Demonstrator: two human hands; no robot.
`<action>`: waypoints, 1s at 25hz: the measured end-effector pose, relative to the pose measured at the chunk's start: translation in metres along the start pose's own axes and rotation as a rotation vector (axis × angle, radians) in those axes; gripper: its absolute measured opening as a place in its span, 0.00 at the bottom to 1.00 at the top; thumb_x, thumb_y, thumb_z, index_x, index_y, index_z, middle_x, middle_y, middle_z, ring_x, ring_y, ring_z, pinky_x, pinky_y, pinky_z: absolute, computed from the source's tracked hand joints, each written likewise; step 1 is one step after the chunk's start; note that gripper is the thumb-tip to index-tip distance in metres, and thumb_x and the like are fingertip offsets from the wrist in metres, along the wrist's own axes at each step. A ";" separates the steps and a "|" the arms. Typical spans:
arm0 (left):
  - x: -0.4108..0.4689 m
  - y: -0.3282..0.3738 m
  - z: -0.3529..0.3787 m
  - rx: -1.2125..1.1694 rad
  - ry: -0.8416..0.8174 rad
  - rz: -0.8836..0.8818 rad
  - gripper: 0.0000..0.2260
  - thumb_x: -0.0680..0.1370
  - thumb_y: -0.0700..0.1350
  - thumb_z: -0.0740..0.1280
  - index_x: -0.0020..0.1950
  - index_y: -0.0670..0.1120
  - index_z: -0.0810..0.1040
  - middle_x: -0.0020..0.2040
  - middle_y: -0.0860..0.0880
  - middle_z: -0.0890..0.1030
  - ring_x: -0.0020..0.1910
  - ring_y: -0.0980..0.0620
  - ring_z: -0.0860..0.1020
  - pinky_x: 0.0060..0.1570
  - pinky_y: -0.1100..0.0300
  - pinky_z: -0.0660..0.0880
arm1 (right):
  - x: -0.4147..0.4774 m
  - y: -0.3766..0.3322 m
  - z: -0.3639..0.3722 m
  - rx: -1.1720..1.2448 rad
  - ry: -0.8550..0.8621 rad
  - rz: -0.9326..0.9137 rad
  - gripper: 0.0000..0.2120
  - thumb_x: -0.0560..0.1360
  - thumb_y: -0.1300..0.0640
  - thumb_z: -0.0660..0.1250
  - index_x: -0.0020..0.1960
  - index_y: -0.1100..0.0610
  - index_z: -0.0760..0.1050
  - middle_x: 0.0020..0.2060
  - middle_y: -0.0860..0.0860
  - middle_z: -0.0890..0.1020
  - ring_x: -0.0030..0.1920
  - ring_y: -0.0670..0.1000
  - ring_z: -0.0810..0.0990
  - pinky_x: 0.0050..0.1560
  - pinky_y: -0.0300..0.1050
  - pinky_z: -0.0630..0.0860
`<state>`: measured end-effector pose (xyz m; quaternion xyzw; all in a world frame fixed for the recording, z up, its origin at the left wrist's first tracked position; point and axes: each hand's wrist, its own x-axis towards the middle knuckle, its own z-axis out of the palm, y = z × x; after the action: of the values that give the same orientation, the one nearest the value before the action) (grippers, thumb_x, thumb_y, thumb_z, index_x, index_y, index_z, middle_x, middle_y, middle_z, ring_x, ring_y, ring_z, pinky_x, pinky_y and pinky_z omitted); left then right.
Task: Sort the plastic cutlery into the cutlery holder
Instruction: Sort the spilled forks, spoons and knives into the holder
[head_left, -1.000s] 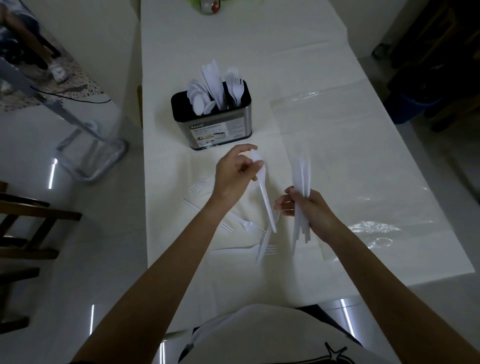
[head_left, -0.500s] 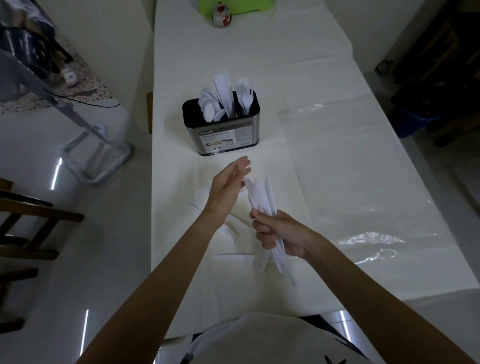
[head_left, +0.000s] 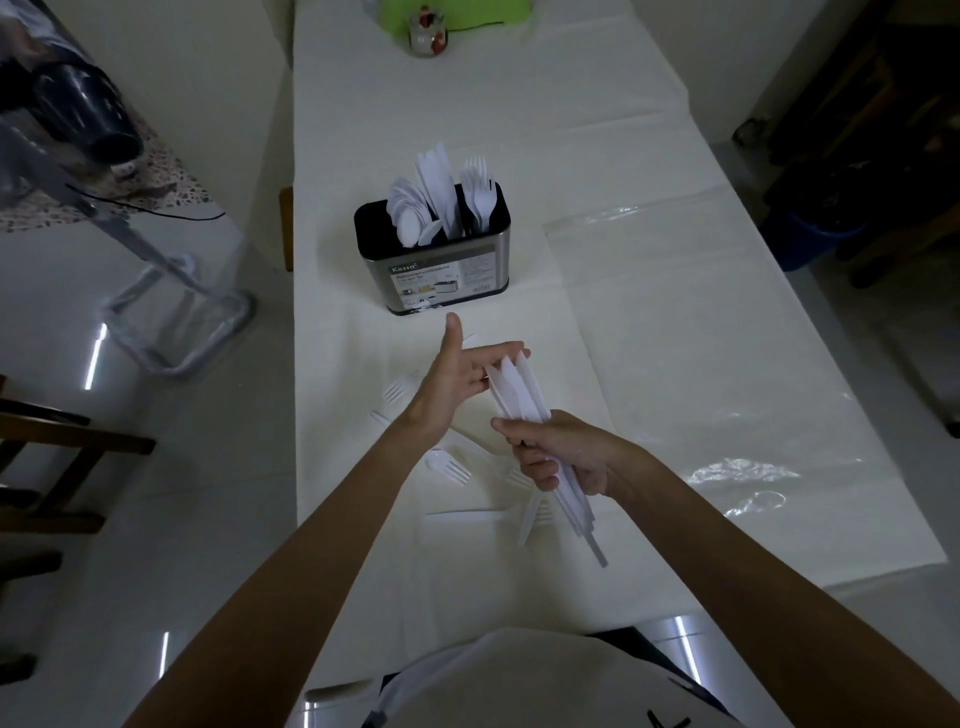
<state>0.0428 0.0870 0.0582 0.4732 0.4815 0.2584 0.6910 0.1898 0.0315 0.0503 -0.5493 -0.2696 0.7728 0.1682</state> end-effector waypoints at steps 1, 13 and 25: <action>0.000 0.004 -0.001 0.010 -0.023 -0.012 0.39 0.78 0.61 0.32 0.64 0.42 0.76 0.64 0.46 0.78 0.67 0.49 0.72 0.70 0.53 0.65 | 0.000 0.000 -0.001 -0.008 0.001 0.007 0.17 0.75 0.51 0.67 0.32 0.54 0.65 0.19 0.46 0.65 0.19 0.44 0.61 0.21 0.35 0.61; -0.026 -0.047 0.060 -0.567 0.596 0.059 0.30 0.80 0.61 0.41 0.71 0.45 0.68 0.72 0.50 0.69 0.73 0.54 0.63 0.74 0.58 0.54 | 0.026 -0.009 0.009 1.105 0.386 -0.379 0.18 0.78 0.51 0.63 0.32 0.53 0.63 0.17 0.45 0.63 0.17 0.43 0.63 0.19 0.34 0.64; 0.001 0.008 0.009 -0.217 0.102 0.114 0.40 0.77 0.61 0.29 0.67 0.41 0.72 0.69 0.46 0.73 0.71 0.53 0.67 0.75 0.54 0.55 | -0.004 -0.007 0.021 0.316 0.105 -0.191 0.17 0.78 0.53 0.64 0.32 0.53 0.64 0.21 0.46 0.63 0.21 0.44 0.61 0.23 0.36 0.62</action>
<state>0.0524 0.0876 0.0658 0.4086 0.4577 0.3713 0.6969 0.1714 0.0304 0.0625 -0.5275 -0.1866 0.7563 0.3390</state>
